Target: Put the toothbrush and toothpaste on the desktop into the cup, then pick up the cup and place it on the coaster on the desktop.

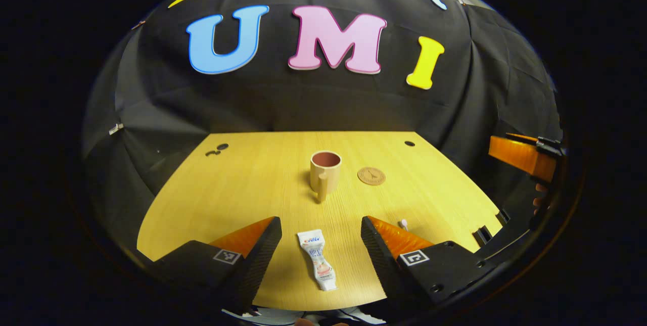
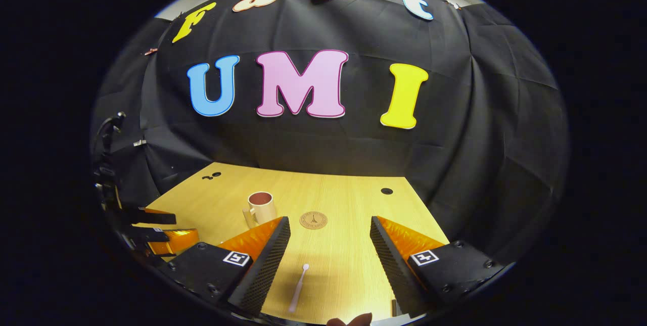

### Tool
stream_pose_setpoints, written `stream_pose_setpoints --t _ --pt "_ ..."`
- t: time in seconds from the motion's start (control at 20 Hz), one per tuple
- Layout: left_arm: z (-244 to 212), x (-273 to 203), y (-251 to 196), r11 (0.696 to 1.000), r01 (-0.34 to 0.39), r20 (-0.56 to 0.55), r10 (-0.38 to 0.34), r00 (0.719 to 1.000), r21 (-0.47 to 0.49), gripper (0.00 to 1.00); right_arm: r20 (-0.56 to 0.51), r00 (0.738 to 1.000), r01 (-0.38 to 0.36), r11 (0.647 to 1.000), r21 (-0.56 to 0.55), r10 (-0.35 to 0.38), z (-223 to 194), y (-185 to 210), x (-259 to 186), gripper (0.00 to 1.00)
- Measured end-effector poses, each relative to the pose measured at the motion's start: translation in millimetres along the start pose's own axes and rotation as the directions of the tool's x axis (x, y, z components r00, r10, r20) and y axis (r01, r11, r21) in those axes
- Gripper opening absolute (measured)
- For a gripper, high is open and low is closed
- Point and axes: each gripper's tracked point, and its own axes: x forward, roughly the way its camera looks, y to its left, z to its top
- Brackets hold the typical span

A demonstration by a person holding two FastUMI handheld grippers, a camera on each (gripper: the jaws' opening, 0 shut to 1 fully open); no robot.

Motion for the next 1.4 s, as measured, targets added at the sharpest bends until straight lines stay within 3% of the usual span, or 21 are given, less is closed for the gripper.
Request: stream_pose_setpoints --t 0.25,0.45,0.65,0.8,0.95,1.0,1.05,1.1,1.15,1.25,1.4 --pt "-45 47 7 0.997 -0.066 -0.125 0.061 0.990 -0.037 0.96 -0.047 0.999 0.001 1.000 -0.005 -0.001 -14 -16 0 0.98" --pt "-81 77 15 0.993 -0.118 -0.228 0.110 0.967 -0.019 0.92 -0.077 0.997 -0.019 1.000 -0.019 0.018 -22 -25 9 0.98" --pt "-112 103 17 0.984 -0.155 -0.308 0.119 0.944 -0.094 0.85 -0.101 0.994 -0.035 0.999 -0.013 0.034 -30 -32 19 0.98" --pt "-128 116 19 0.982 -0.165 -0.356 0.122 0.926 -0.093 0.83 -0.118 0.992 -0.040 0.999 -0.005 0.039 -34 -39 24 0.98" --pt "-132 124 22 0.985 -0.171 -0.371 0.144 0.917 -0.039 0.75 -0.129 0.991 -0.042 0.999 0.007 0.043 -38 -45 29 0.98" --pt "-132 126 17 0.987 -0.156 -0.374 0.135 0.918 -0.026 0.69 -0.137 0.990 -0.042 0.999 0.013 0.044 -41 -45 31 0.98" --pt "-132 129 14 0.990 -0.142 -0.375 0.127 0.918 -0.013 0.55 -0.144 0.989 -0.044 0.999 0.017 0.046 -43 -46 32 0.98" --pt "-134 129 14 0.990 -0.140 -0.379 0.128 0.916 -0.003 0.53 -0.151 0.987 -0.043 0.999 0.021 0.046 -47 -46 33 0.98" --pt "-134 126 12 0.990 -0.140 -0.375 0.128 0.918 -0.004 0.45 -0.156 0.987 -0.044 0.999 0.025 0.047 -48 -45 33 0.98" --pt "-133 128 14 0.989 -0.144 -0.356 0.119 0.927 -0.043 0.37 -0.165 0.985 -0.043 0.998 0.039 0.048 -51 -43 35 0.98" --pt "-133 126 15 0.996 -0.086 -0.406 0.068 0.911 -0.026 0.30 -0.176 0.983 -0.040 0.998 0.055 0.049 -53 -36 33 0.98"
